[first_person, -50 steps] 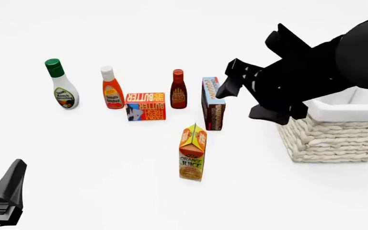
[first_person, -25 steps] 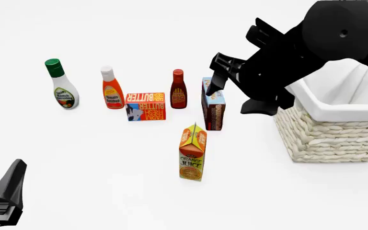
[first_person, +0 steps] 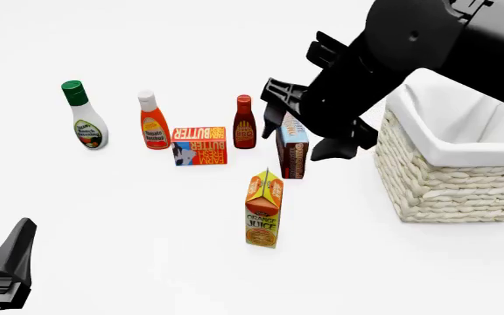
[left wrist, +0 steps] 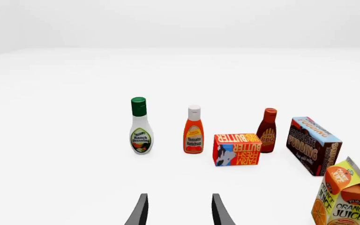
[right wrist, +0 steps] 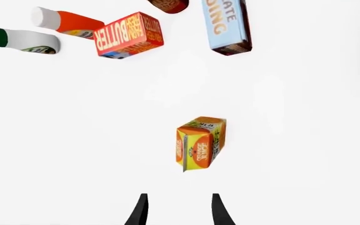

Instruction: Pick the orange juice and place it in the basket.

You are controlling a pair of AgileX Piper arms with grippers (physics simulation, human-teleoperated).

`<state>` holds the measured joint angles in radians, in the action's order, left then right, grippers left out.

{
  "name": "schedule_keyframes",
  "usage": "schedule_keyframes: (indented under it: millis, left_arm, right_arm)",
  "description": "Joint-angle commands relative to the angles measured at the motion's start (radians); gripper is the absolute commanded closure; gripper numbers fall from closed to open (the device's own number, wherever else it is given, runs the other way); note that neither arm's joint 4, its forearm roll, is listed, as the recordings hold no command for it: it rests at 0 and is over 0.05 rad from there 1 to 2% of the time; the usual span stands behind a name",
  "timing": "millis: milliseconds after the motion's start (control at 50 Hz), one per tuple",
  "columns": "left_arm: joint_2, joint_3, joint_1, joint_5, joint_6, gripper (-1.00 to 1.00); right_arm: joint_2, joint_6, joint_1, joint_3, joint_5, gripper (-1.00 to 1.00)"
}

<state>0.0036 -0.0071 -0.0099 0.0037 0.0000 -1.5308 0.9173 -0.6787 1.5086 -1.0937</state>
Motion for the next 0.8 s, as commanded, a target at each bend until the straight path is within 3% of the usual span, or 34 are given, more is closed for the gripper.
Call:
schedule_keyframes:
  millis: [20,60,100,160,460,800]
  left_arm:
    - [-0.001,0.001,0.005,-0.001,0.0,-1.0]
    - [-0.001,0.001,0.005,-0.001,0.0,-1.0]
    - [-0.001,0.001,0.005,-0.001,0.0,-1.0]
    - [-0.001,0.001,0.005,-0.001,0.0,-1.0]
    - [-0.001,0.001,0.005,0.0,0.0,-1.0]
    - [-0.001,0.001,0.005,-0.001,0.0,-1.0]
  right_arm:
    - [-0.052,0.01,-0.016,0.03,-0.037,-1.0]
    - [-0.058,0.022,-0.029,0.033,-0.033,-1.0]
    - [-0.083,-0.012,-0.002,0.068,-0.067,-1.0]
    - [-0.082,0.018,-0.035,0.06,-0.045,-1.0]
    - [-0.186,-0.023,-0.012,0.161,-0.125,-1.0]
    - [-0.242,-0.047,-0.008,0.175,-0.126,-1.0]
